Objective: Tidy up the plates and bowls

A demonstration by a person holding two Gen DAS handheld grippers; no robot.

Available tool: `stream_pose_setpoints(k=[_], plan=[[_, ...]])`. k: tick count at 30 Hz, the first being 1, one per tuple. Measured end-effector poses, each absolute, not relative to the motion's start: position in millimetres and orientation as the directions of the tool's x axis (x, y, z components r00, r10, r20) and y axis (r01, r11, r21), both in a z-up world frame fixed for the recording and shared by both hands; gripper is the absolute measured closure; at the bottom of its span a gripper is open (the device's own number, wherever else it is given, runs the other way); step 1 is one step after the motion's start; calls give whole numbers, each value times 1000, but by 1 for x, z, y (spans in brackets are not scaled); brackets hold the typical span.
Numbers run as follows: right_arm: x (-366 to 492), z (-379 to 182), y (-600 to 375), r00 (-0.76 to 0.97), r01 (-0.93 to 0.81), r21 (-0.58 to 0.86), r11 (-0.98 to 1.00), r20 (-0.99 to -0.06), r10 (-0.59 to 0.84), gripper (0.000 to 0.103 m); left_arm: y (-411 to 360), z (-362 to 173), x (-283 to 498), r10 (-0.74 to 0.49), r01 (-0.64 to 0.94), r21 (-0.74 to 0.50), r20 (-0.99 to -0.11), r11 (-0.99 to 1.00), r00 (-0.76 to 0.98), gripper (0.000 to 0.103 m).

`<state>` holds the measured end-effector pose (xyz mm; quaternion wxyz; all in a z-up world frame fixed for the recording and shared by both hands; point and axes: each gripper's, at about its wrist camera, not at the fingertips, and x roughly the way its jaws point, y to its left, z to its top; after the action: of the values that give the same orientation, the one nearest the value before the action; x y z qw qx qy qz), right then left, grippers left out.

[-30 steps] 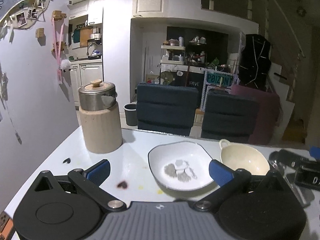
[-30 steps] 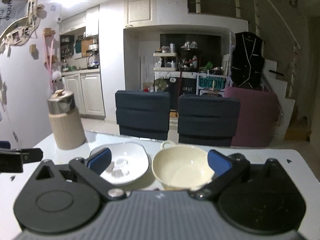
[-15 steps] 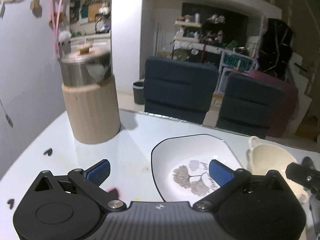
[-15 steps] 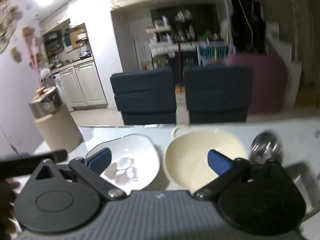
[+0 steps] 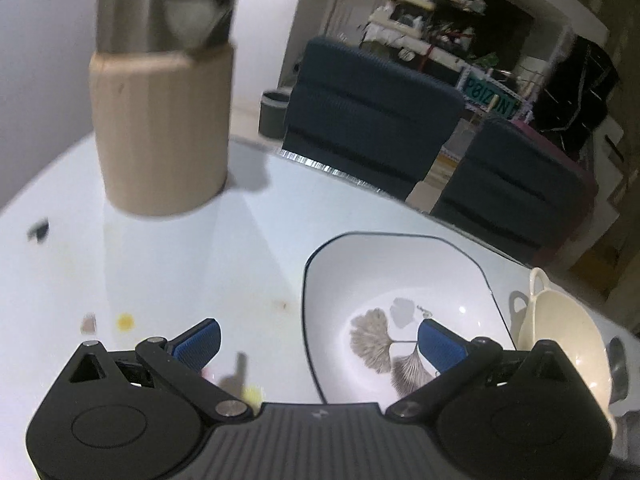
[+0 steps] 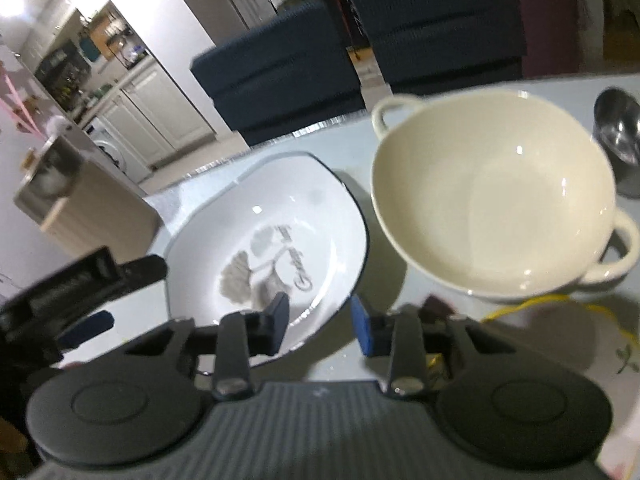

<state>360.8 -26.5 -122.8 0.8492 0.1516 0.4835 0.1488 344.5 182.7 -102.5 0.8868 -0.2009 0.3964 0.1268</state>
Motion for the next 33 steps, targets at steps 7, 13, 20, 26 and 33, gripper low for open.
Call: stream_pose_setpoints(k=[7,13,20,26,33], plan=[[364,-141,-7,482,-151,310,939,-806,344,80,207,-109,331,50,-438,-347,-735,829,676,0],[362,-148,19,518,-256,201,946,-797,310,77,215,-110,322,39,-419,-374,-706,828,708,0],[348,-145,41,484,-300,228,926,-800,354,77,228,-111,310,18,-409,-429,-672,805,741,0],[350,-138,41,462,-281,256,925,-808,364,70,249,-120,303,-39,-457,-482,-719,748,694,0],[377,-127,22,559,-284,250,926,-741,372,74,254,-125,297,-73,-475,-495,-745,728,664,0]])
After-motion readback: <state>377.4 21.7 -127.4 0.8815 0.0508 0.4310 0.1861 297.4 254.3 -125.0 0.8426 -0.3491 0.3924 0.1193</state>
